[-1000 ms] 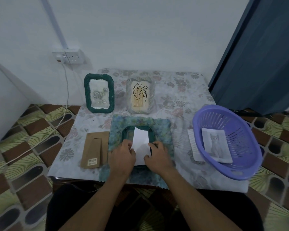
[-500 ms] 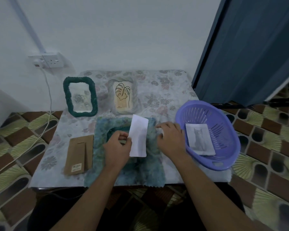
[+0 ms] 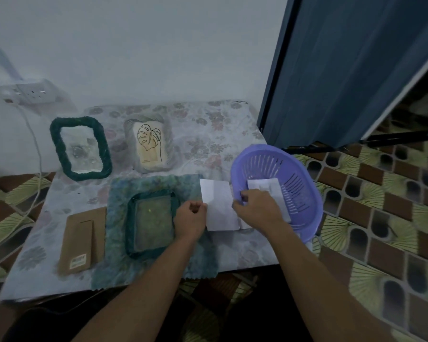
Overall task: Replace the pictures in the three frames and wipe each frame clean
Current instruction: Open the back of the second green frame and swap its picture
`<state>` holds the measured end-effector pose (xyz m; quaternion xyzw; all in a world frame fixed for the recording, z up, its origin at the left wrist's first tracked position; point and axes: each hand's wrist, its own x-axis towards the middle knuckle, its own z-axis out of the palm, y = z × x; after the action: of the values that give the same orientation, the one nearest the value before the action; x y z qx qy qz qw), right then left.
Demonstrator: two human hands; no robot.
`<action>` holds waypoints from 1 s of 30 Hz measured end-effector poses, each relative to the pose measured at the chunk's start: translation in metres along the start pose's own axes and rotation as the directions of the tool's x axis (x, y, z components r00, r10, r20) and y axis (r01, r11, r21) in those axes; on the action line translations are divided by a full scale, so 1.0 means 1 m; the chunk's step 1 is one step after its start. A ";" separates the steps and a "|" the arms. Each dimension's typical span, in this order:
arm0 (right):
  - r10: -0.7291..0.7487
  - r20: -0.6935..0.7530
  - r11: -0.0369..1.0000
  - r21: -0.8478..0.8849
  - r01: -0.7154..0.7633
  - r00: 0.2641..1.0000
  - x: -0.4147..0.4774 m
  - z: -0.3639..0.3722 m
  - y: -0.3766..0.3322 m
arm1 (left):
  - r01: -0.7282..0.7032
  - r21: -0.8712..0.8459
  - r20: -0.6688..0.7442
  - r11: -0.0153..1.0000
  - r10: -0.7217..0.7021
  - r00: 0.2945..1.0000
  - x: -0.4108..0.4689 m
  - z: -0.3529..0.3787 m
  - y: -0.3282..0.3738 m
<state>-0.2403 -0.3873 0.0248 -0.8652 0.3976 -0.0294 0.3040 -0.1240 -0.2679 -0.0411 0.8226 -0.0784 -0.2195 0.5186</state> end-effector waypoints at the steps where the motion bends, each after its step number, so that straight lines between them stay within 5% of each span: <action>1: -0.009 -0.005 1.000 0.002 0.009 1.000 0.000 -0.002 0.001 | 0.010 0.006 0.018 1.000 -0.010 1.000 0.001 0.006 -0.001; 17: -0.102 -0.004 0.992 0.076 0.102 0.995 0.012 -0.003 0.007 | 0.290 -0.273 0.440 0.917 -0.149 0.886 -0.002 0.066 0.022; 30: -0.082 0.020 0.993 0.086 0.080 0.996 0.011 0.003 0.005 | 0.354 -0.323 0.455 0.878 -0.184 0.871 -0.006 0.042 0.027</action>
<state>-0.2354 -0.3963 0.0171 -0.8671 0.3570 -0.0487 0.3439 -0.1456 -0.3122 -0.0307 0.6382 -0.0216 -0.4699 0.6094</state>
